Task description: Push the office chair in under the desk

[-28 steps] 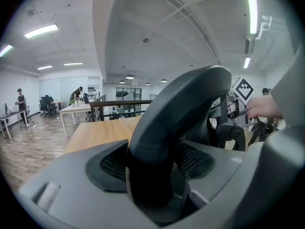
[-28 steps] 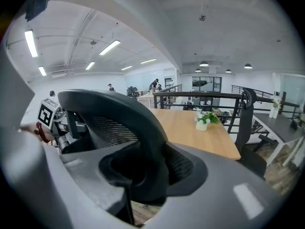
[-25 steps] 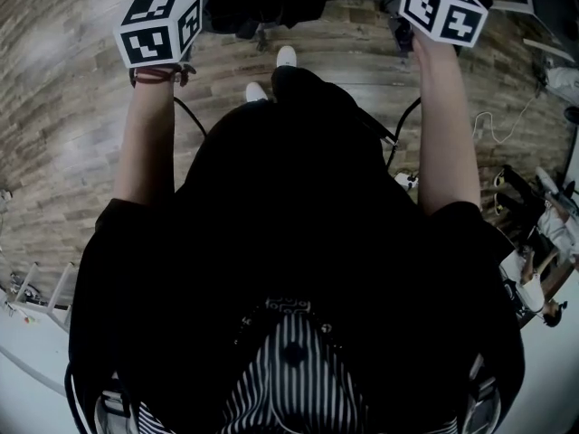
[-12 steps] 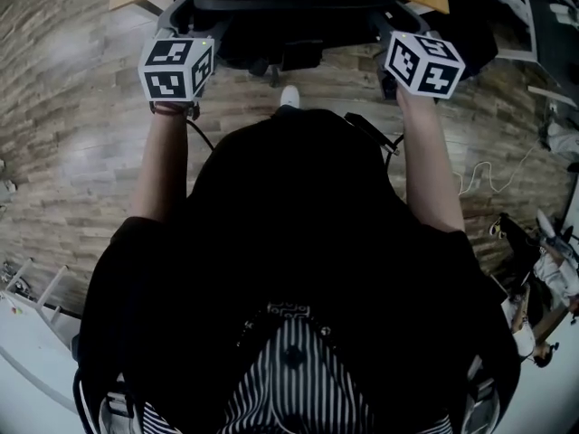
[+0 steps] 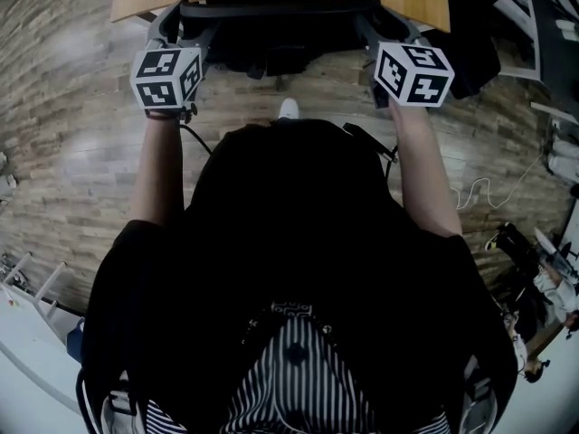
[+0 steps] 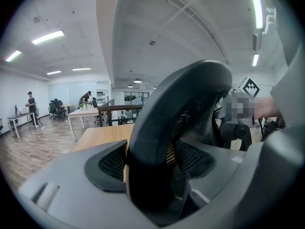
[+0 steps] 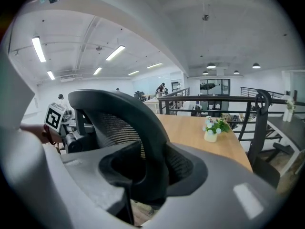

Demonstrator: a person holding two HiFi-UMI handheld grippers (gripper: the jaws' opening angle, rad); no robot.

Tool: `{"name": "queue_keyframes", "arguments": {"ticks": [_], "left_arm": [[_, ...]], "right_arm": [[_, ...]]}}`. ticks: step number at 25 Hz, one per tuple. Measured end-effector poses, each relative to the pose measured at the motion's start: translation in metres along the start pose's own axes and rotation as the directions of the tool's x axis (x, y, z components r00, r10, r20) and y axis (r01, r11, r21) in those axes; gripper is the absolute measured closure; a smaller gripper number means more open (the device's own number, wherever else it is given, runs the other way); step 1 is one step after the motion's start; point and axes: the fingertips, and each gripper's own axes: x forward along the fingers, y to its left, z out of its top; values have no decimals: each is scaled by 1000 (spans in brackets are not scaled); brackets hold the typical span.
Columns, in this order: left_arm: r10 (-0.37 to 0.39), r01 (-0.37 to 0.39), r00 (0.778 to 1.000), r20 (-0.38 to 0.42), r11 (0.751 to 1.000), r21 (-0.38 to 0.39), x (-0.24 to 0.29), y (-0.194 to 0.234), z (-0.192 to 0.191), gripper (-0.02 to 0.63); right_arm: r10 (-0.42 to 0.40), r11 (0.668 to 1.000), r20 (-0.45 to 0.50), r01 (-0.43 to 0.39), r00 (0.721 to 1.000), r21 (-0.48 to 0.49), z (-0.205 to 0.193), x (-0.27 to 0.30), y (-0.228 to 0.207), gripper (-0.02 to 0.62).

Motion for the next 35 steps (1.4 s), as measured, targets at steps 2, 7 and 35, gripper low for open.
{"name": "queue_keyframes", "arguments": {"ticks": [2,7,35], "left_arm": [[22,-22,1000,22,1000,-19,4,8,2,302],[31,-31,1000,6,999,-36,32,24,18,298],[-204,200,979,-24,974,-102,-15,-27,-13,600]], "right_arm": [[19,1000,-3,-19,1000,-3,5,6,1,433],[67,998,-12,-67,998,3,12,23,4,433],[112,987,-1,-111,994,119,-3,13,57,597]]}}
